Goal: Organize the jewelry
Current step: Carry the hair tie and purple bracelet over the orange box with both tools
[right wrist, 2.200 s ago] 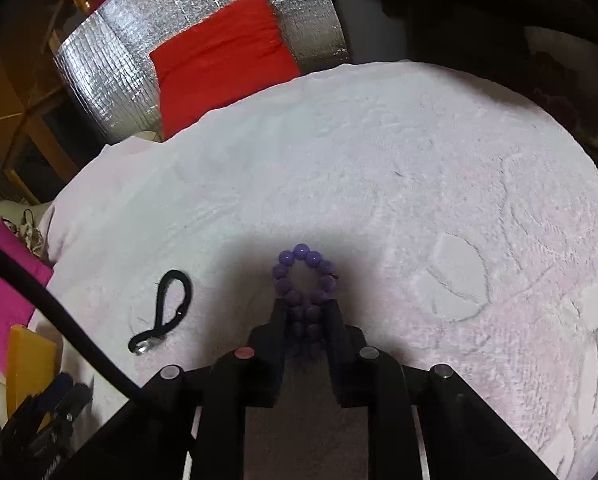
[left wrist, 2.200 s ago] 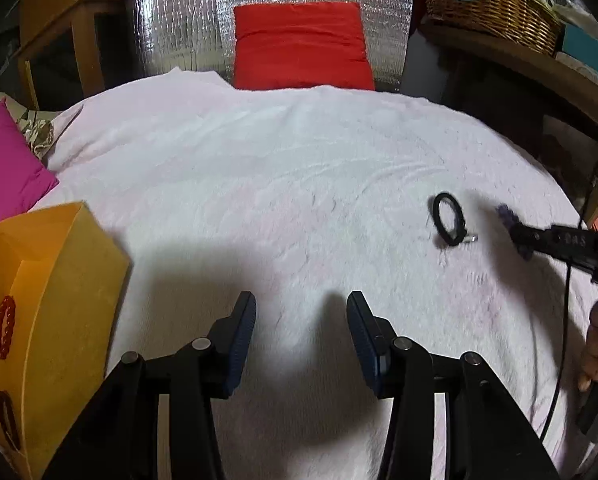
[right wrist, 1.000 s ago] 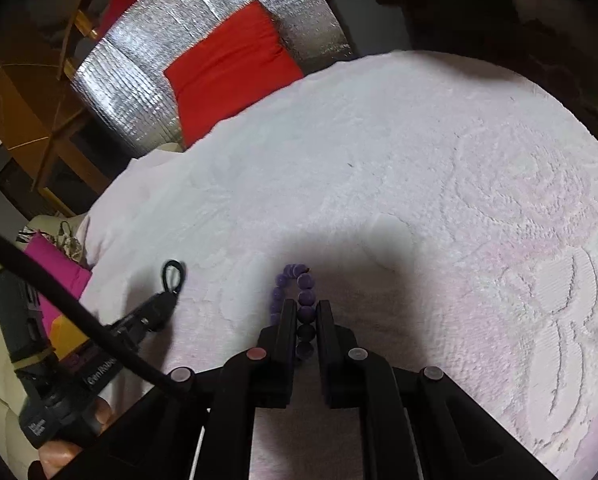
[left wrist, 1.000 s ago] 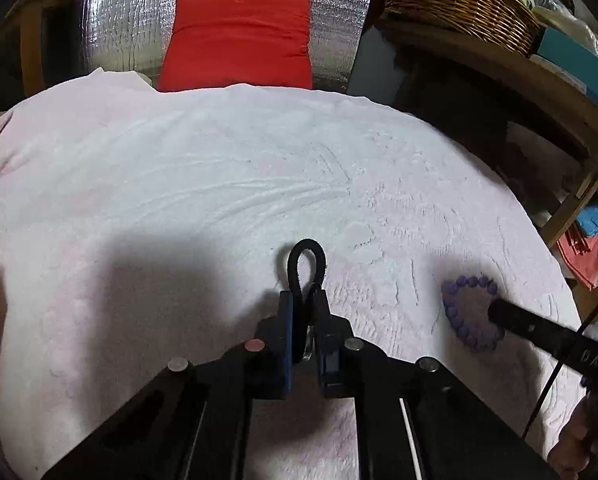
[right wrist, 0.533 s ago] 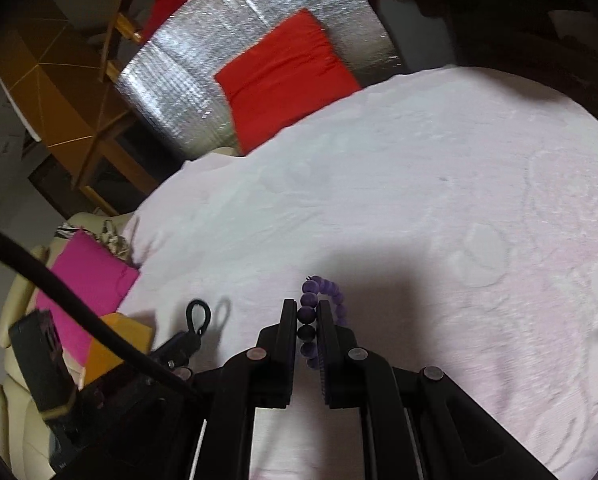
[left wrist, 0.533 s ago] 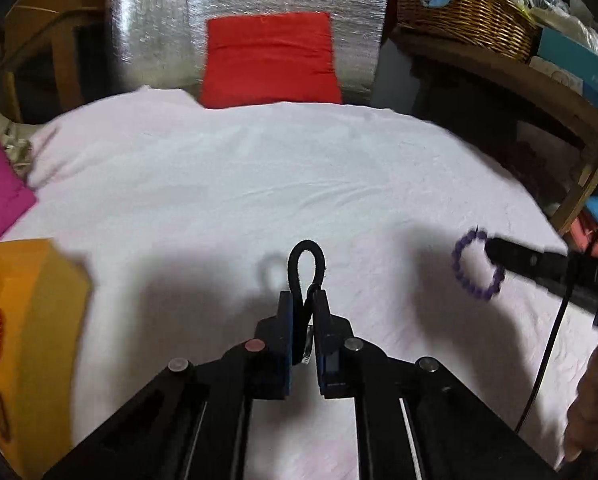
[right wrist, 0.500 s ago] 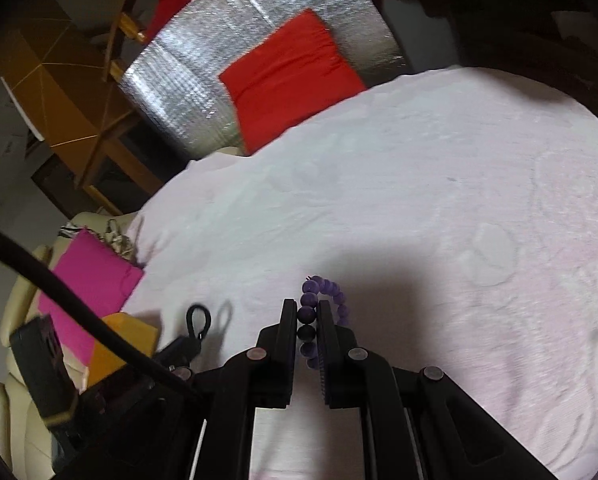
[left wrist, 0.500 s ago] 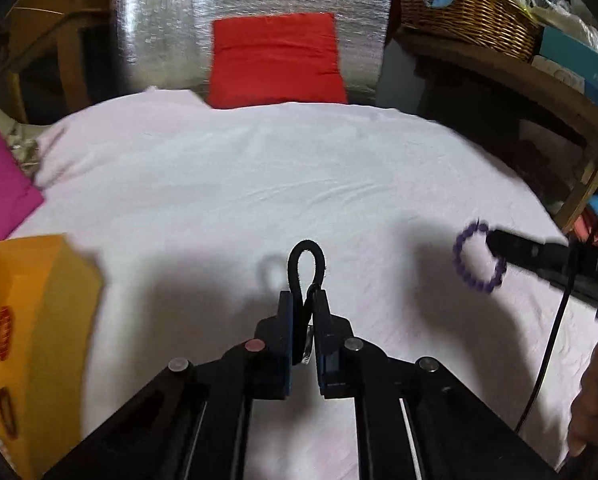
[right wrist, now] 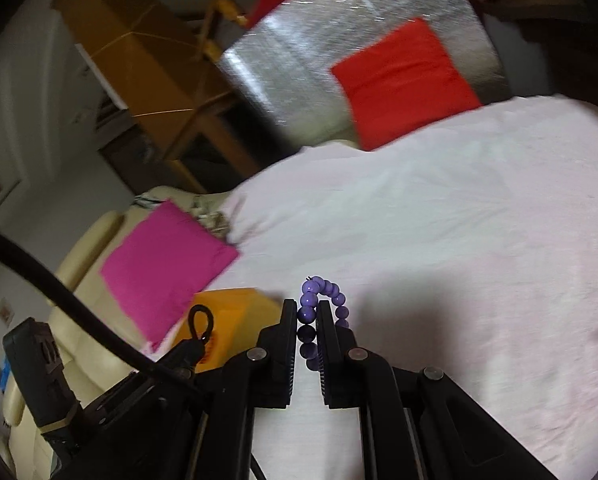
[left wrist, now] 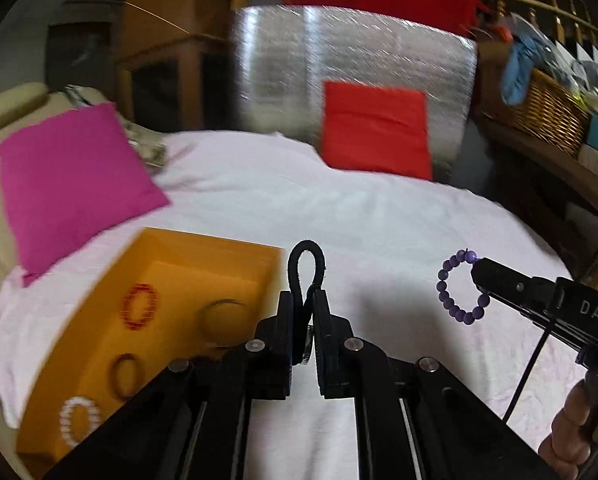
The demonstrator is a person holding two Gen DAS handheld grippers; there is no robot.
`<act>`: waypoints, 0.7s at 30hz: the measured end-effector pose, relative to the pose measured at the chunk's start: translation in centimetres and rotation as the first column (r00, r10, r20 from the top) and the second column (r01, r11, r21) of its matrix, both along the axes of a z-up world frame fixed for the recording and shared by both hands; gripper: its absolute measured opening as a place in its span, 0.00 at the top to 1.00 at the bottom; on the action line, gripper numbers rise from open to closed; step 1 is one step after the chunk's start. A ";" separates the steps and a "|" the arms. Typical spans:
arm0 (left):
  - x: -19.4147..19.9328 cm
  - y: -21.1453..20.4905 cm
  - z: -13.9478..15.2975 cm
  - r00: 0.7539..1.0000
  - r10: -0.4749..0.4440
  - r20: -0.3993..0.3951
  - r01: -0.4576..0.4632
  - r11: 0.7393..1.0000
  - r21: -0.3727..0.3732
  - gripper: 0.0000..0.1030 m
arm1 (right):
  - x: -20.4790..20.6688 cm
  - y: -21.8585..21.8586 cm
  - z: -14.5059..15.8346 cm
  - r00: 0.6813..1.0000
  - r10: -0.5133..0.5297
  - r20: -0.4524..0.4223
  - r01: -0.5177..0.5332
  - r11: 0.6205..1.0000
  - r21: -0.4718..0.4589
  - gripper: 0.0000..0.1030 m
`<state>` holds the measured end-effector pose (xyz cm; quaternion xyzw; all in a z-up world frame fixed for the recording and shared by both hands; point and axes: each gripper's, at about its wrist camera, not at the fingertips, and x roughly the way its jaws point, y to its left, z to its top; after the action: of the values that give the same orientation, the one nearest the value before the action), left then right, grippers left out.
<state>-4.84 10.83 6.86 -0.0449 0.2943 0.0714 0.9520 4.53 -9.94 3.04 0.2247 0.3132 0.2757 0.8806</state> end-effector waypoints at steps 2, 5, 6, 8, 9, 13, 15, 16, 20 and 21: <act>-1.1 1.3 0.2 0.999 0.033 0.006 -0.034 0.999 0.014 0.90 | -0.9 1.9 0.3 0.999 0.033 0.020 -0.033 0.999 0.019 0.90; -3.3 3.6 0.1 0.995 0.101 0.009 -0.101 0.994 0.029 0.90 | -2.2 4.5 0.4 0.996 0.080 0.030 -0.081 0.996 0.030 0.90; -3.9 4.5 -0.1 0.992 0.123 0.006 -0.123 0.992 0.033 0.90 | -2.7 5.6 0.3 0.994 0.101 0.030 -0.101 0.994 0.032 0.90; -4.8 5.7 -0.3 0.987 0.163 0.000 -0.163 0.986 0.040 0.91 | -3.7 7.1 0.2 0.990 0.134 0.033 -0.135 0.990 0.033 0.90; -5.3 6.5 -0.5 0.983 0.183 -0.004 -0.183 0.982 0.039 0.91 | -4.2 7.8 0.1 0.988 0.148 0.036 -0.149 0.988 0.030 0.90; -7.0 8.6 -0.9 0.969 0.245 -0.018 -0.244 0.969 0.048 0.91 | -6.4 10.9 -0.4 0.976 0.212 0.042 -0.213 0.977 0.021 0.90; -7.5 9.4 -1.2 0.963 0.269 -0.028 -0.267 0.963 0.047 0.91 | -7.2 11.9 -0.6 0.971 0.235 0.041 -0.236 0.972 0.022 0.90; -7.8 9.6 -1.4 0.960 0.278 -0.031 -0.276 0.960 0.047 0.90 | -7.4 12.2 -0.7 0.970 0.240 0.040 -0.242 0.970 0.024 0.90; -8.7 10.3 -1.8 0.947 0.320 -0.036 -0.317 0.946 0.059 0.91 | -8.8 13.1 -1.1 0.961 0.273 0.037 -0.274 0.961 0.029 0.90; -8.8 10.6 -1.9 0.942 0.335 -0.037 -0.333 0.941 0.059 0.91 | -9.1 13.3 -1.2 0.960 0.276 0.037 -0.278 0.960 0.033 0.90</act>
<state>-13.64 21.48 4.91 -0.0677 0.3024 0.2403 0.9199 -4.59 3.34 1.84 0.1907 0.3222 0.4056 0.8339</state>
